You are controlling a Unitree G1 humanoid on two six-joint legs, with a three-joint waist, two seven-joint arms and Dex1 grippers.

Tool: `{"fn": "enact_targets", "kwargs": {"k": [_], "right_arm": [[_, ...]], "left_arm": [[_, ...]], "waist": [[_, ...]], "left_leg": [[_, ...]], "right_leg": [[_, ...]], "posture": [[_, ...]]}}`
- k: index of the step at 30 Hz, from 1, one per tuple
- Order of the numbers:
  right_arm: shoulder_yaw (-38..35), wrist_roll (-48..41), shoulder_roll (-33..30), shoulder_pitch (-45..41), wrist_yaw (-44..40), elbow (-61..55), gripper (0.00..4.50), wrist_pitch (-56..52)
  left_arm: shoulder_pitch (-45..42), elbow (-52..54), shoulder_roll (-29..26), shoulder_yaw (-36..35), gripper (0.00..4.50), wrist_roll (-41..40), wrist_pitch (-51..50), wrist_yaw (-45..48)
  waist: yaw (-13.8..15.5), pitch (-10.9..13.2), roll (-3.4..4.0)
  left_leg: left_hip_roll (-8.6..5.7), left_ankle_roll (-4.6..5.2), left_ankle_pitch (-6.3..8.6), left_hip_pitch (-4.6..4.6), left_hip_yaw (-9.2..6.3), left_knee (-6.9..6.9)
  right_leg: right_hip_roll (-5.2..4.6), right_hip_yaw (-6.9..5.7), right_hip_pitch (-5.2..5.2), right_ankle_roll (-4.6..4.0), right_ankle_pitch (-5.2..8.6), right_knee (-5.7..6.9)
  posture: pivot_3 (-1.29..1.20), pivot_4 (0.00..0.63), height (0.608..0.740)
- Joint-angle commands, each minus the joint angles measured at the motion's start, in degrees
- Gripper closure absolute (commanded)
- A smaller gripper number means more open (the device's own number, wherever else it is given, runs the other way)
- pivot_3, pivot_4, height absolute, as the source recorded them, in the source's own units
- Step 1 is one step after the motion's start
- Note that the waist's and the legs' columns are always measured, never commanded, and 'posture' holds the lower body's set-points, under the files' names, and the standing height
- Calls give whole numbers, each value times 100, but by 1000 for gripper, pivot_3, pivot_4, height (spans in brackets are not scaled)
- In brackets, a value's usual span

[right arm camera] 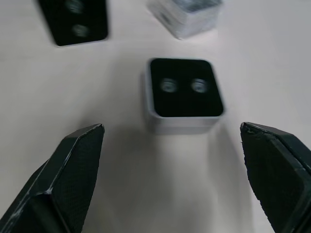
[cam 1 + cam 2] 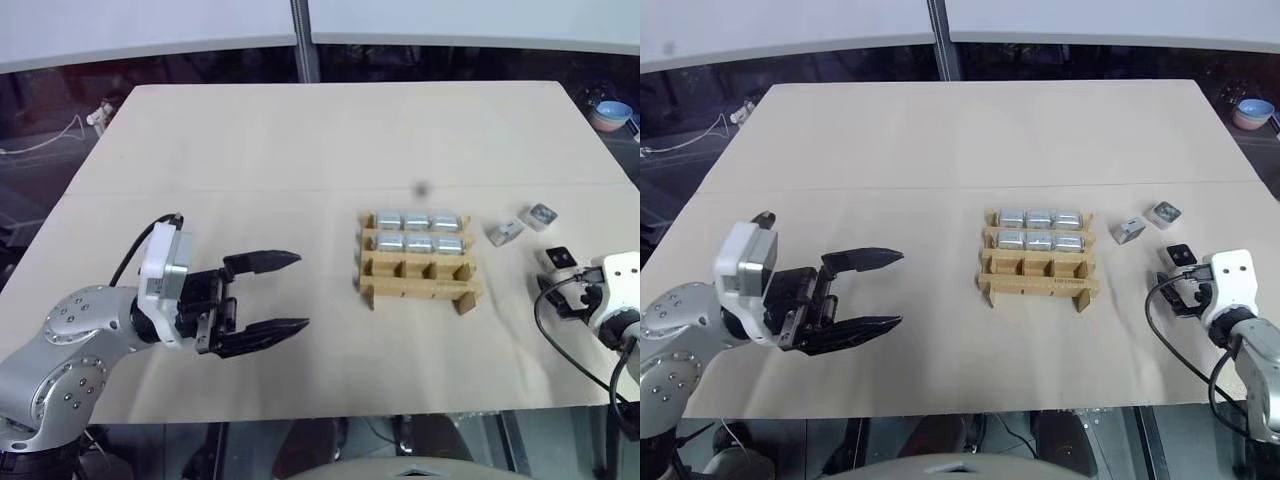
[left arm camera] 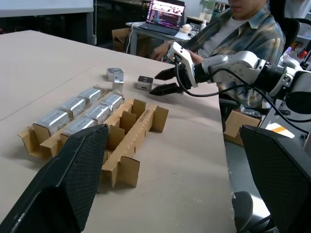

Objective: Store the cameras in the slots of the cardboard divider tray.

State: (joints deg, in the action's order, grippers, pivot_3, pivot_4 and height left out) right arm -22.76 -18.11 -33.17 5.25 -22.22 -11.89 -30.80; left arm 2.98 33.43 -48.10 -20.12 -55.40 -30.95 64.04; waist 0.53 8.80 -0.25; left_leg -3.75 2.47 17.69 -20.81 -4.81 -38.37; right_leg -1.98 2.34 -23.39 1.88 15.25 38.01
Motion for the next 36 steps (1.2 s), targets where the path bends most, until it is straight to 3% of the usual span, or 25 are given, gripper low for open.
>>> {"fn": "enact_targets", "kwargs": {"k": [1,22,27,32,36], "right_arm": [[-83,4,19,-248,159,67,47,-102],[16,-54,52,-795,310,-24,47,-801],[39,-43,65,-853,356,-51,1957,-822],[43,2,76,-797,417,-186,1957,-853],[103,256,-82,-482,330,-765,1957,-383]], "left_arm": [[-21,267,-65,-49,0,-64,89,79],[39,337,20,-83,0,87,320,83],[55,317,25,-97,0,67,329,44],[-11,280,45,-8,0,50,227,-163],[-321,292,256,129,0,-368,-260,-1227]], "waist": [[-1,0,0],[5,0,0],[0,0,0],[0,0,0],[17,0,2]], "left_leg": [[0,0,0,0,0,0],[0,1,0,-3,0,-1],[0,0,0,-2,0,-1],[0,1,0,-3,0,-1],[0,1,0,-3,0,0]], "right_leg": [[0,0,0,0,0,0],[0,0,-1,0,0,0],[0,0,-1,0,0,0],[0,0,-1,0,0,0],[0,0,-1,0,0,0]], "posture": [[0,150,740],[0,150,740],[0,150,740],[0,150,740],[0,150,740]]}}
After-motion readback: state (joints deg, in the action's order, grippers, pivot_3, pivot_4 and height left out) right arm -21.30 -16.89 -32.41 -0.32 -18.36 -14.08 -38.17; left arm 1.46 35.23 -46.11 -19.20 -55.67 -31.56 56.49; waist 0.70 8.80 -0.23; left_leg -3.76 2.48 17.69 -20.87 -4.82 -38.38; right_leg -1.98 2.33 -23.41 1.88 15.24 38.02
